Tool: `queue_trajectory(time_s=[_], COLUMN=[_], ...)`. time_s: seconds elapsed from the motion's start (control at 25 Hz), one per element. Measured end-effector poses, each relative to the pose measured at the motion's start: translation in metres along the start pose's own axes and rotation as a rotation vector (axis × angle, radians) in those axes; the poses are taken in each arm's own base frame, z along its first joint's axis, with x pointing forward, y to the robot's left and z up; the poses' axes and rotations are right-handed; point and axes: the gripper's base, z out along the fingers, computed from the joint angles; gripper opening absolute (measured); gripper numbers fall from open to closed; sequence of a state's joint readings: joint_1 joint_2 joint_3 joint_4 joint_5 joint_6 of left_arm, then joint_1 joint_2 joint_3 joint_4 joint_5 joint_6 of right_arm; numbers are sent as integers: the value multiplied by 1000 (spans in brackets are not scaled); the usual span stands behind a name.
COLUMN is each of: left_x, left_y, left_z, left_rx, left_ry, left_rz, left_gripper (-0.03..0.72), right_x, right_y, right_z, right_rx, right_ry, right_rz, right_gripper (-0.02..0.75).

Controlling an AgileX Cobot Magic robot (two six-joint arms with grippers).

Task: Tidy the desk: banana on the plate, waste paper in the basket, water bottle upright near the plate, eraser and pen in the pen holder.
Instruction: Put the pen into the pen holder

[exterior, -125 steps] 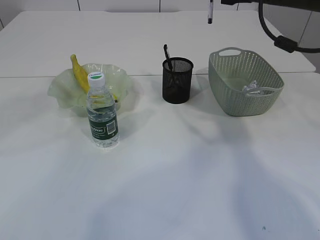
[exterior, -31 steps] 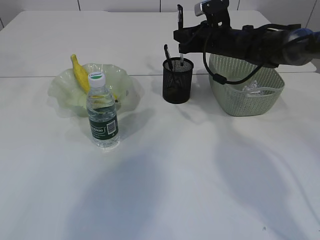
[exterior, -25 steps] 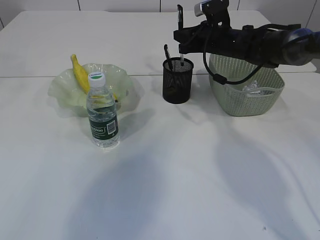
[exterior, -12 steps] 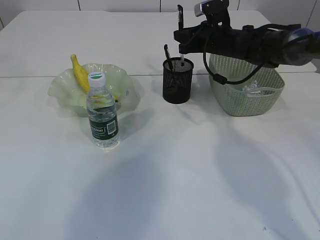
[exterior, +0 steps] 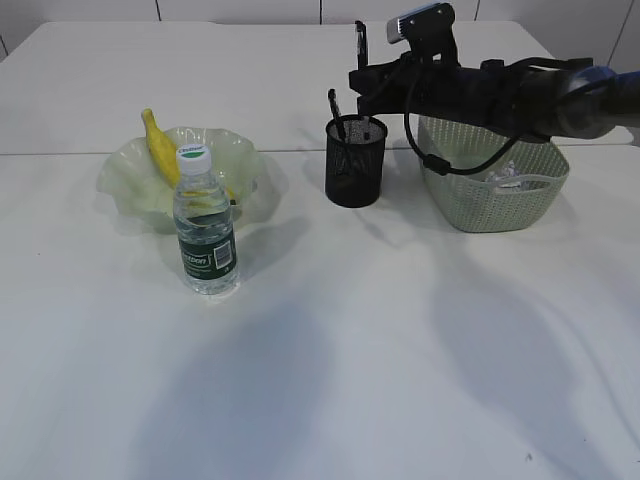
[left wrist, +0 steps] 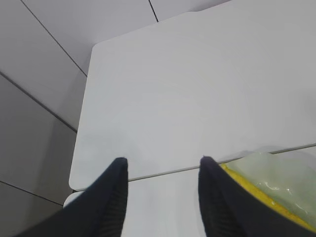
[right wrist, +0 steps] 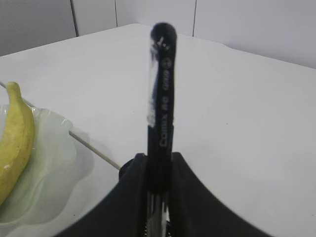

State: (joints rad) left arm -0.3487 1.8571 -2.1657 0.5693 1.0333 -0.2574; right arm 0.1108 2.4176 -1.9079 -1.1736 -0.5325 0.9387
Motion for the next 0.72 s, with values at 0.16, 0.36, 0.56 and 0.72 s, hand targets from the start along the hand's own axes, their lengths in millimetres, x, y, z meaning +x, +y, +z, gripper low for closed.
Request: queue_trajectory(time_s=[0.16, 0.36, 0.56, 0.72], left_x=[0, 0, 0, 0], left_y=[0, 0, 0, 0], left_z=[0, 0, 0, 0], left_rx=[-1, -1, -1, -2], left_ry=[2, 2, 2, 2], left_rz=[0, 0, -2, 0], left_gripper=[322, 318, 303, 300], right_x=[3, 8, 10, 10], right_y=[-1, -1, 3, 5], right_z=[2, 4, 6, 7], right_rx=[0, -2, -7, -11], right_ry=[1, 8, 14, 13], right_rz=[1, 10, 11, 11], right_gripper=[87, 87, 87, 87])
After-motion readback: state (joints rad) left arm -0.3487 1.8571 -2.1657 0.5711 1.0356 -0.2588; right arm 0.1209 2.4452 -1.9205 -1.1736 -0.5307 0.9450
